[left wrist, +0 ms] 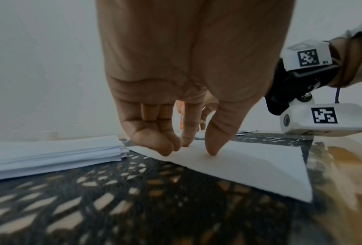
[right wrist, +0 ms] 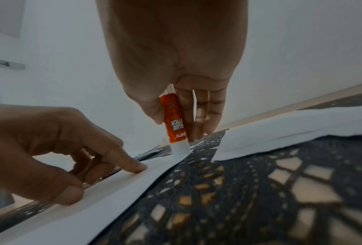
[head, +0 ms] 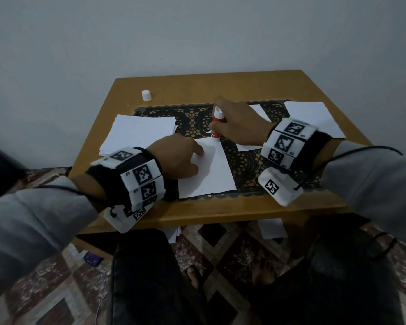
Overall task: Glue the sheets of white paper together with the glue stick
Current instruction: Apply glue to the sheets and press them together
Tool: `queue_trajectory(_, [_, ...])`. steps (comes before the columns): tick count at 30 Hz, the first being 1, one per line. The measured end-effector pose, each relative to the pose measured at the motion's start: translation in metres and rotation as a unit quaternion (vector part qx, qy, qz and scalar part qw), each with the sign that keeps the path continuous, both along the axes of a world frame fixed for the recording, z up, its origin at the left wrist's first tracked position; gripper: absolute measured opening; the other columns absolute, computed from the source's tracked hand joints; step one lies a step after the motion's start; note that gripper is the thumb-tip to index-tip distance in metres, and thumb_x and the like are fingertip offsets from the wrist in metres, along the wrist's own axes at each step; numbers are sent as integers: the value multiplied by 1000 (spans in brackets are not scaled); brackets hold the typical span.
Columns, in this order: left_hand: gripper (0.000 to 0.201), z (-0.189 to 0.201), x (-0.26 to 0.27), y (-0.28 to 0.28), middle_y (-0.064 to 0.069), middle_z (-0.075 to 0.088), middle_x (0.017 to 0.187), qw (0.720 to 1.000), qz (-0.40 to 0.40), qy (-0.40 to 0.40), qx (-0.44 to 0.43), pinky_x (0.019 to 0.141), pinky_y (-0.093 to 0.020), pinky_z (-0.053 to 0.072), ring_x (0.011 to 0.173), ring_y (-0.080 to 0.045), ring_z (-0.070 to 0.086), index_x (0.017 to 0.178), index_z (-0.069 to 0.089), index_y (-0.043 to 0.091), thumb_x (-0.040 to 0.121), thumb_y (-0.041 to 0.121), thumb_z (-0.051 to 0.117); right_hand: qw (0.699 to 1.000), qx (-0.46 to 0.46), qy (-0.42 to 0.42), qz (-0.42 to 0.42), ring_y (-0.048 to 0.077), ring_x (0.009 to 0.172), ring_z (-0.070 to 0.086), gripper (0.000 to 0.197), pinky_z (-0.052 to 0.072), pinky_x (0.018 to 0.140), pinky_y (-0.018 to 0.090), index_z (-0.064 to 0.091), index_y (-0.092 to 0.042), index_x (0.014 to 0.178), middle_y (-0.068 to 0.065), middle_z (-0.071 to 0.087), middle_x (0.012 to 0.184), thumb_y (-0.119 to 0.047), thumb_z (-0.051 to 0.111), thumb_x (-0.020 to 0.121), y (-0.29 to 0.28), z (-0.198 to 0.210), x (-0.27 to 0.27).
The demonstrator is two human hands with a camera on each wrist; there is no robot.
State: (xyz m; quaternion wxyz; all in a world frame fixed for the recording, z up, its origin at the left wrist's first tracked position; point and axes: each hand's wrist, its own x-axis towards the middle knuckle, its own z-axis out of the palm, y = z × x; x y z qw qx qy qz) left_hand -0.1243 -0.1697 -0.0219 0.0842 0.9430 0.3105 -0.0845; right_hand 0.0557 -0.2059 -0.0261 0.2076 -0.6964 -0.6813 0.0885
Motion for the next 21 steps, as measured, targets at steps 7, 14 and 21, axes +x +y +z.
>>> queue_trajectory(7, [43, -2, 7, 12, -9, 50, 115, 999, -41, 4, 21, 86, -29, 37, 108, -25, 46, 123, 59, 22, 84, 40, 66, 999, -21, -22, 21, 8, 62, 46, 19, 28, 51, 25, 42, -14, 96, -9, 50, 71, -26, 57, 92, -16, 0, -8])
queue_trajectory(14, [41, -3, 16, 20, -5, 51, 115, 999, -27, 17, 2, 83, -30, 40, 104, -22, 47, 110, 58, 22, 77, 42, 73, 999, -35, -23, 29, 16, 67, 53, 23, 37, 53, 27, 44, -14, 104, 4, 61, 82, -28, 57, 92, -60, 1, -20])
queue_trajectory(21, [78, 3, 28, 29, -5, 44, 125, 999, 6, 50, -17, 98, -43, 39, 118, -26, 36, 132, 40, 28, 68, 44, 81, 994, -47, -11, 97, 14, 63, 57, 21, 44, 55, 30, 37, -24, 98, 1, 65, 78, -33, 56, 94, -95, -1, -29])
